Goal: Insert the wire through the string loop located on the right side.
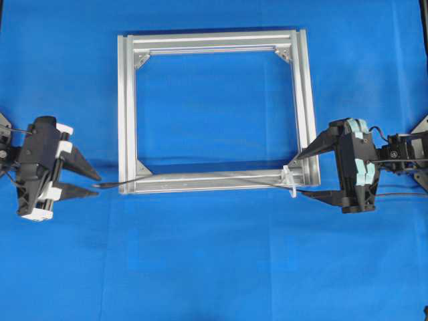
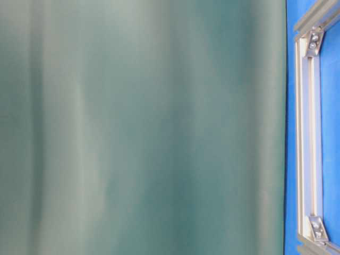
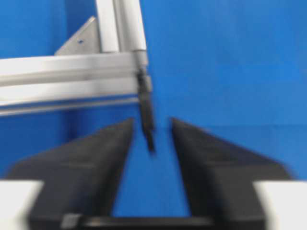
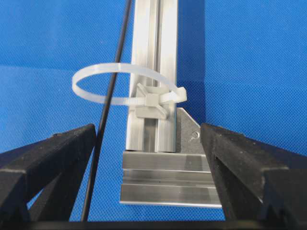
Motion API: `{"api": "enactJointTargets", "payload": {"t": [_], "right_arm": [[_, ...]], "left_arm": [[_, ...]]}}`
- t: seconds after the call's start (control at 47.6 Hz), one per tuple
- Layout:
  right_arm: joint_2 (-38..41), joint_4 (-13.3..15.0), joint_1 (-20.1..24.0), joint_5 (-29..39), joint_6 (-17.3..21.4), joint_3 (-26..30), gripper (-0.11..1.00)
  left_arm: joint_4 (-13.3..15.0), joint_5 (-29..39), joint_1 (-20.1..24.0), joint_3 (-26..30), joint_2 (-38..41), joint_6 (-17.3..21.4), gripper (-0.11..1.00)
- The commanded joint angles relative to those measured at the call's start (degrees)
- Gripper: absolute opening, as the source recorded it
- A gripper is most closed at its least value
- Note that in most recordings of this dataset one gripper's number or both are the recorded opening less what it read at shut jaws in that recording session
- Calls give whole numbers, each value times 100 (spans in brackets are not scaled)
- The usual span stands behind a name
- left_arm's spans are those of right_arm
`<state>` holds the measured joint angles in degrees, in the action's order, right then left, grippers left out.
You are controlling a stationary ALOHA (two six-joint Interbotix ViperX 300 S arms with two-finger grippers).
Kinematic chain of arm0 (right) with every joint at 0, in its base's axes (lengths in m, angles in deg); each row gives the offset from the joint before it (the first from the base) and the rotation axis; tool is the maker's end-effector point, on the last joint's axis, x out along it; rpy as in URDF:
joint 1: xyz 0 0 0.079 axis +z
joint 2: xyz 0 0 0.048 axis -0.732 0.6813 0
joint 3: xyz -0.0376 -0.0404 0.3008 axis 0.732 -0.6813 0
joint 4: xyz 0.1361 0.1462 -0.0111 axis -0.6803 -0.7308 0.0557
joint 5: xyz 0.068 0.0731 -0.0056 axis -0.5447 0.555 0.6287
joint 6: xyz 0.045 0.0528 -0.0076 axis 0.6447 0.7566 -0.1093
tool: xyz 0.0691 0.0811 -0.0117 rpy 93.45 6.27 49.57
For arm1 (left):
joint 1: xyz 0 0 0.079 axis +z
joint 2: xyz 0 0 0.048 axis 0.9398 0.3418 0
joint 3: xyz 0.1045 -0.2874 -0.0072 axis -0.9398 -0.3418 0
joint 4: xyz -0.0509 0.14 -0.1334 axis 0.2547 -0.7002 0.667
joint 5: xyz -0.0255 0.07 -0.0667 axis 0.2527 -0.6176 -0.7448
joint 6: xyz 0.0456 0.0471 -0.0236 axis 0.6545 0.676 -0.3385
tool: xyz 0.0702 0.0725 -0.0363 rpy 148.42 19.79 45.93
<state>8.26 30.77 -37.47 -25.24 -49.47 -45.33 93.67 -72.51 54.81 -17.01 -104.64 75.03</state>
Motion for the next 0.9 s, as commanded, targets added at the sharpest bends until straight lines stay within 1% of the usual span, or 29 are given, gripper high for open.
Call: {"api": "enactJointTargets", "payload": {"t": [0.0,0.084,0.147,0.168,0.294,0.42,0.568,0.883], "right_arm": [[-88,9,-9,18,9,44,94],[-97,9,-9,62,9,44,94],[-132,9,-18,62,9,53,94],[-149,9,-9,70,9,53,94],[-229,9,-9,88,9,26,94],[-325,9,-18,193,9,62,94],[-606,9,-18,563,0,149,94],[-1591,44,-26,1503,-9,387,94]], "left_arm": [[-9,9,-26,-35,-167,-35,47],[-9,70,-26,-97,-299,-53,72],[-9,79,-26,-141,-387,-53,86],[-9,79,-26,-149,-413,-53,88],[-9,88,-26,-211,-598,-53,82],[-9,88,-26,-176,-756,-44,83],[-9,132,0,-62,-914,-35,83],[-9,940,299,378,-1239,9,83]]}}
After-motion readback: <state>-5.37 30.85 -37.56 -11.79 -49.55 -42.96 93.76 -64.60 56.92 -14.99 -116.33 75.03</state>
